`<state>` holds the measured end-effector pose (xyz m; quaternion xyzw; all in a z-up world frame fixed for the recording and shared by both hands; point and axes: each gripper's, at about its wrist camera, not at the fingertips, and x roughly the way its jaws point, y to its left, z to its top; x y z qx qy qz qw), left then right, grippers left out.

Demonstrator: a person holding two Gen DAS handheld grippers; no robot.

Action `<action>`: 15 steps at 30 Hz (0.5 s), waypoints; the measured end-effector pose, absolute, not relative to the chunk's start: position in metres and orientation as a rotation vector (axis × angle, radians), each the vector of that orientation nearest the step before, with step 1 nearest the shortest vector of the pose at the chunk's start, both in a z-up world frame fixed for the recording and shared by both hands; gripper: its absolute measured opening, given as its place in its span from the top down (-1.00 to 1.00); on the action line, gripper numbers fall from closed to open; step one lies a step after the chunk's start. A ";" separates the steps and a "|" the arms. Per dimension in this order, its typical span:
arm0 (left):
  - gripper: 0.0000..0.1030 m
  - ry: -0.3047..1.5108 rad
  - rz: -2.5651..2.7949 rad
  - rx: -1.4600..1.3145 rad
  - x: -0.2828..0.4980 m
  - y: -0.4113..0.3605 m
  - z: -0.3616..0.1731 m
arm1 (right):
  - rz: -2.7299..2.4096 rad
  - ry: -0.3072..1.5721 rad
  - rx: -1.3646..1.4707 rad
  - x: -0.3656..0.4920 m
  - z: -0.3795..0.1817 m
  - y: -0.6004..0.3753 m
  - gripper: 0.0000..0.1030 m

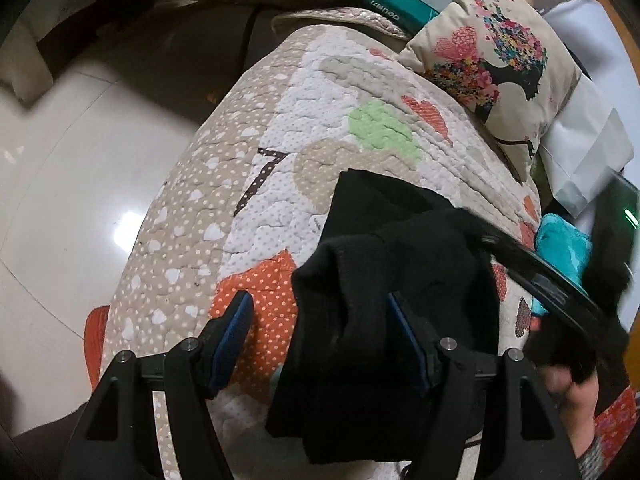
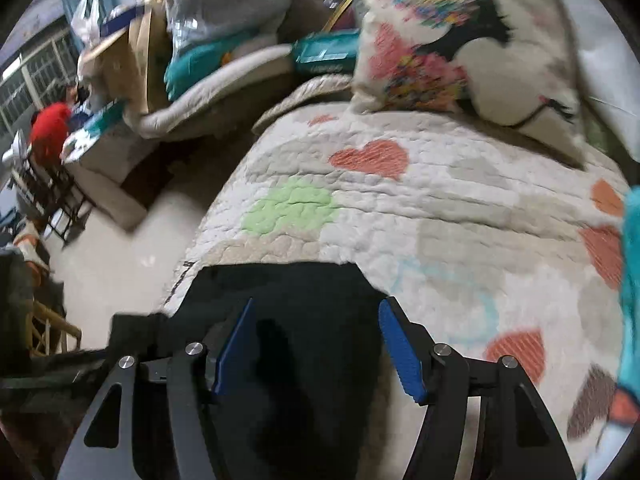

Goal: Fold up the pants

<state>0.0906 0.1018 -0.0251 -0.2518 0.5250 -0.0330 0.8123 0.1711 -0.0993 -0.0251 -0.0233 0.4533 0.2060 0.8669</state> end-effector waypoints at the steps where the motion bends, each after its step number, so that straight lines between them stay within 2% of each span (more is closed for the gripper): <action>1: -0.30 1.119 -0.071 -0.536 0.091 0.101 -0.025 | 0.439 0.991 -0.053 0.180 -0.031 -0.094 -0.34; 2: -0.30 1.119 -0.071 -0.538 0.092 0.101 -0.025 | 0.435 1.040 -0.065 0.185 -0.039 -0.089 -0.31; 3: -0.30 1.122 -0.077 -0.548 0.093 0.101 -0.025 | 0.425 1.067 -0.079 0.189 -0.043 -0.086 -0.13; 4: -0.30 1.123 -0.080 -0.557 0.095 0.101 -0.026 | 0.409 1.070 -0.095 0.189 -0.044 -0.085 0.51; 5: -0.30 1.122 -0.082 -0.563 0.096 0.101 -0.026 | 0.411 1.064 -0.080 0.188 -0.041 -0.087 0.63; 8: -0.30 1.115 -0.096 -0.570 0.103 0.098 -0.026 | 0.389 1.025 -0.016 0.184 -0.033 -0.101 0.73; 13: -0.31 1.074 -0.113 -0.497 0.116 0.083 -0.024 | 0.318 0.988 0.103 0.182 -0.029 -0.130 0.75; 15: -0.43 1.078 -0.099 -0.454 0.123 0.077 -0.029 | 0.289 1.002 0.151 0.185 -0.037 -0.142 0.75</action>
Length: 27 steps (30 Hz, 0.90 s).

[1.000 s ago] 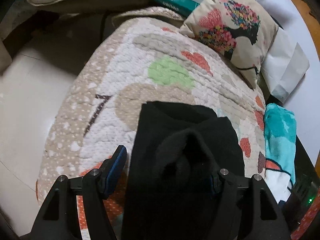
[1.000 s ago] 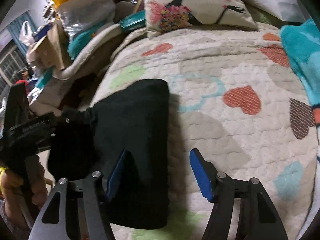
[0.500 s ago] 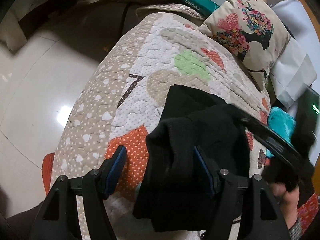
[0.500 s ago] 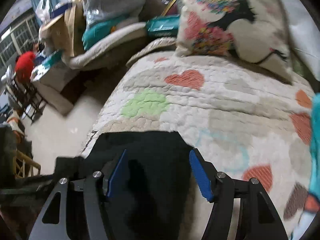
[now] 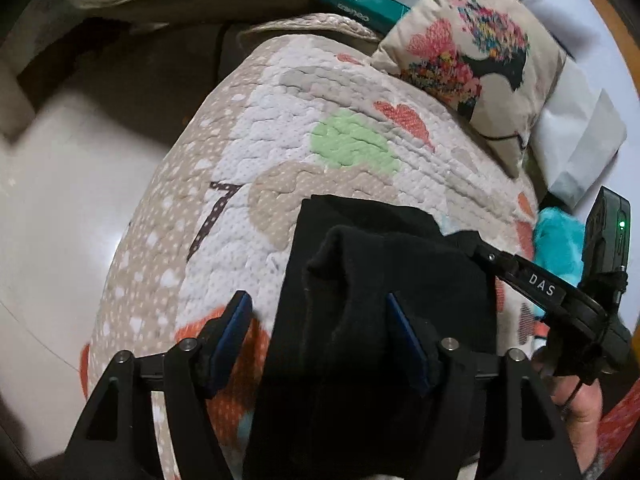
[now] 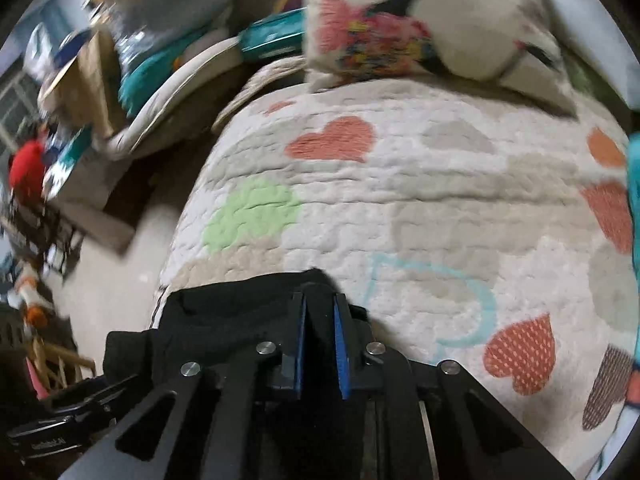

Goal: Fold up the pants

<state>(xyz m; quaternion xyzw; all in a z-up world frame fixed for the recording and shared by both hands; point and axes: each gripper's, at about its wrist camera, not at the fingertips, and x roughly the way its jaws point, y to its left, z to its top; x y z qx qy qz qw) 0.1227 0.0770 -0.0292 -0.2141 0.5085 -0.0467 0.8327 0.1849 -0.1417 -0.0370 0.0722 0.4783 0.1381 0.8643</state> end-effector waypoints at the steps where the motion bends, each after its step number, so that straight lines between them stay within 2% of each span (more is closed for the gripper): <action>1: -0.45 1.089 -0.085 -0.455 0.126 0.078 -0.034 | 0.280 1.015 0.158 0.186 -0.042 -0.144 0.73; 3: -0.50 1.126 -0.084 -0.553 0.128 0.088 -0.044 | 0.279 1.048 0.162 0.191 -0.052 -0.143 0.57; 5: -0.49 1.150 -0.106 -0.637 0.127 0.099 -0.042 | 0.280 1.033 0.188 0.189 -0.049 -0.147 0.30; 8: -0.49 1.063 -0.084 -0.618 0.119 0.111 -0.018 | 0.277 0.981 0.253 0.173 -0.033 -0.163 -0.07; 12: -0.49 0.974 -0.007 -0.504 0.126 0.113 0.000 | 0.271 0.916 0.152 0.125 -0.013 -0.172 -0.07; 17: -0.50 1.085 0.077 -0.301 0.158 0.090 -0.041 | 0.306 1.001 0.133 0.079 -0.039 -0.170 -0.08; 18: -0.58 1.073 0.092 -0.277 0.159 0.089 -0.045 | 0.311 1.013 0.144 0.076 -0.045 -0.170 -0.09; 22: -0.65 1.043 0.170 -0.201 0.157 0.095 -0.036 | 0.298 1.024 0.226 0.067 -0.055 -0.180 -0.25; 27: -0.65 1.027 0.181 -0.372 0.144 0.131 -0.021 | 0.299 0.969 0.172 0.056 -0.045 -0.183 -0.27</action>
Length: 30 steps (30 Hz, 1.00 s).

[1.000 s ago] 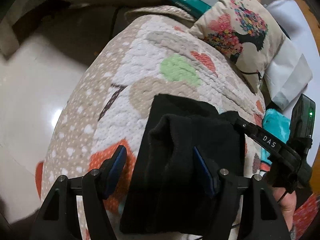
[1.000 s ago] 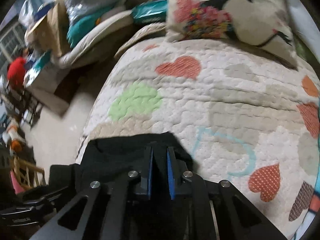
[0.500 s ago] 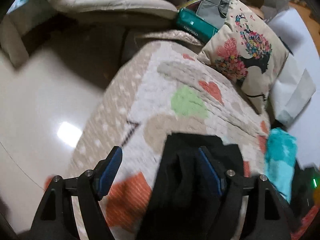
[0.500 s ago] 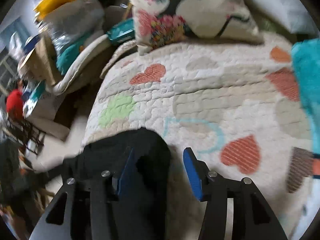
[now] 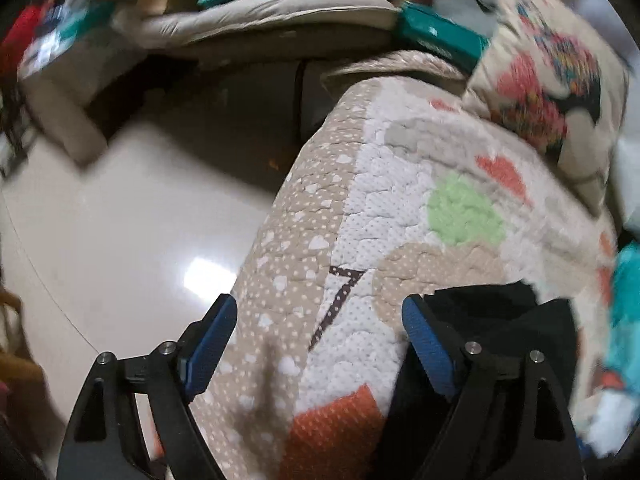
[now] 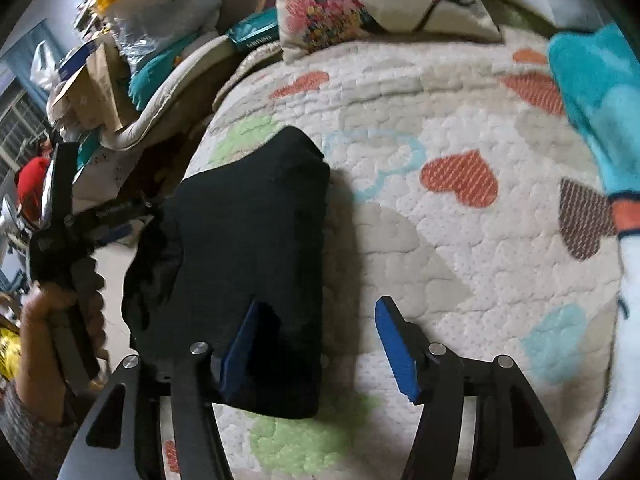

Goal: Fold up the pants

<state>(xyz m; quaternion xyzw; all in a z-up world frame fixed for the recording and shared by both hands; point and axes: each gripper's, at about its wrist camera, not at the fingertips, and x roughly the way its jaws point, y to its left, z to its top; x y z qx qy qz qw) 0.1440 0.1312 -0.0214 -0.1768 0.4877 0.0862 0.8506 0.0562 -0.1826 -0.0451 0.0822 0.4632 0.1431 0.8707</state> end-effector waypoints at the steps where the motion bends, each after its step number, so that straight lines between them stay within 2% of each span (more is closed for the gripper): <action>1: -0.65 1.024 0.161 -0.408 0.138 0.135 -0.018 | 0.302 0.955 0.176 0.054 -0.044 -0.183 -0.27; 6: -0.65 1.021 0.033 -0.420 0.103 0.116 -0.007 | 0.307 0.918 0.204 0.054 -0.043 -0.186 -0.28; 11: -0.65 1.114 -0.002 -0.206 0.098 0.078 -0.029 | 0.319 0.924 0.204 0.056 -0.048 -0.184 -0.28; 13: -0.72 1.120 0.011 -0.189 0.100 0.078 -0.033 | 0.320 0.927 0.207 0.055 -0.050 -0.184 -0.28; 17: -0.73 1.117 0.031 -0.220 0.101 0.086 -0.031 | 0.314 0.929 0.233 0.056 -0.052 -0.188 -0.32; 23: -0.73 1.017 0.029 -0.284 0.094 0.094 -0.006 | 0.300 0.893 0.235 0.054 -0.046 -0.190 -0.32; 30: -0.73 0.833 0.054 -0.125 0.070 0.071 0.033 | 0.298 0.870 0.198 0.054 -0.045 -0.183 -0.32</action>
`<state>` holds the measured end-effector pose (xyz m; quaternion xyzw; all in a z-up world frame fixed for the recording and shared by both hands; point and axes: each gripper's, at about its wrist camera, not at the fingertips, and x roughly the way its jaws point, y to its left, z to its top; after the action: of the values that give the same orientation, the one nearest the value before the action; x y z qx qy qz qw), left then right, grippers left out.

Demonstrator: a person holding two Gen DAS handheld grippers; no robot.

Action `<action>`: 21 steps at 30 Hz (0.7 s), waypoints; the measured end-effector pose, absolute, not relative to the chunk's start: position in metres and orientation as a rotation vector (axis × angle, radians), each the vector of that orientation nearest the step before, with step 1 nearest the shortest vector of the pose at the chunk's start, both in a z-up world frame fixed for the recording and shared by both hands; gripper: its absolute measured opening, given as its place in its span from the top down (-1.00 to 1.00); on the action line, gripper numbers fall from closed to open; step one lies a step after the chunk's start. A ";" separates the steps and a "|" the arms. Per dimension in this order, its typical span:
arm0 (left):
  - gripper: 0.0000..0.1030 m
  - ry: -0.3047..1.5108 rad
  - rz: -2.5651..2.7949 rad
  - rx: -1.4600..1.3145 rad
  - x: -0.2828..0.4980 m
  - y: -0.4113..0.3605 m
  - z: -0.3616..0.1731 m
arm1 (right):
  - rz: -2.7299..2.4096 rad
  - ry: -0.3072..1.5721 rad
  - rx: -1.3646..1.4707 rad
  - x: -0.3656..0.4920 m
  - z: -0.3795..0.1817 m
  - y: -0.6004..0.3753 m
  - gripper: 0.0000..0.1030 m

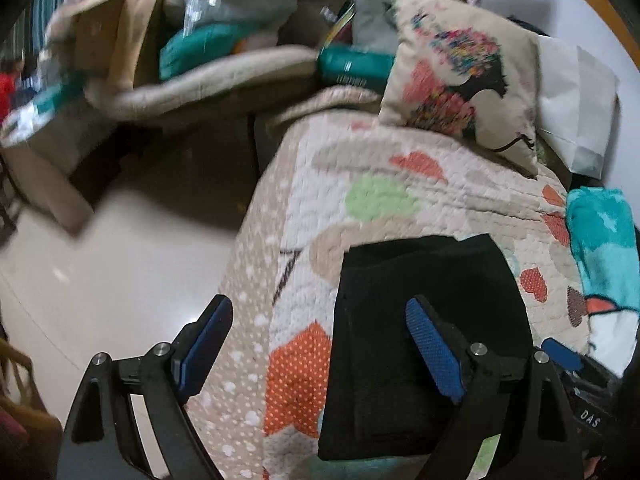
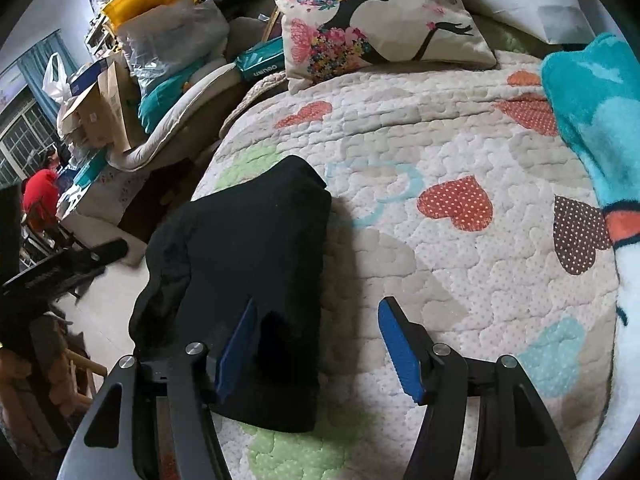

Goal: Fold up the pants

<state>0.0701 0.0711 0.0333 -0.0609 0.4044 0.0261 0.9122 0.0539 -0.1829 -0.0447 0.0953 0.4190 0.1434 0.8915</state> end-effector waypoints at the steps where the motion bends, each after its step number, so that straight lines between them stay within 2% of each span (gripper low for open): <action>1: -0.73 0.814 0.053 -0.098 0.067 0.066 0.037 | 0.295 0.868 0.194 0.054 -0.045 -0.182 -0.33; 7: -0.73 0.785 0.038 0.007 0.057 0.045 0.038 | 0.290 0.868 0.188 0.054 -0.046 -0.181 -0.33; 21: -0.73 0.817 0.018 0.017 0.055 0.035 0.029 | 0.305 0.860 0.166 0.053 -0.044 -0.176 -0.35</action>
<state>0.0553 0.0352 0.0287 0.0081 0.3972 0.0086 0.9177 0.0528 -0.1761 -0.0440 0.0801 0.4150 0.1471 0.8943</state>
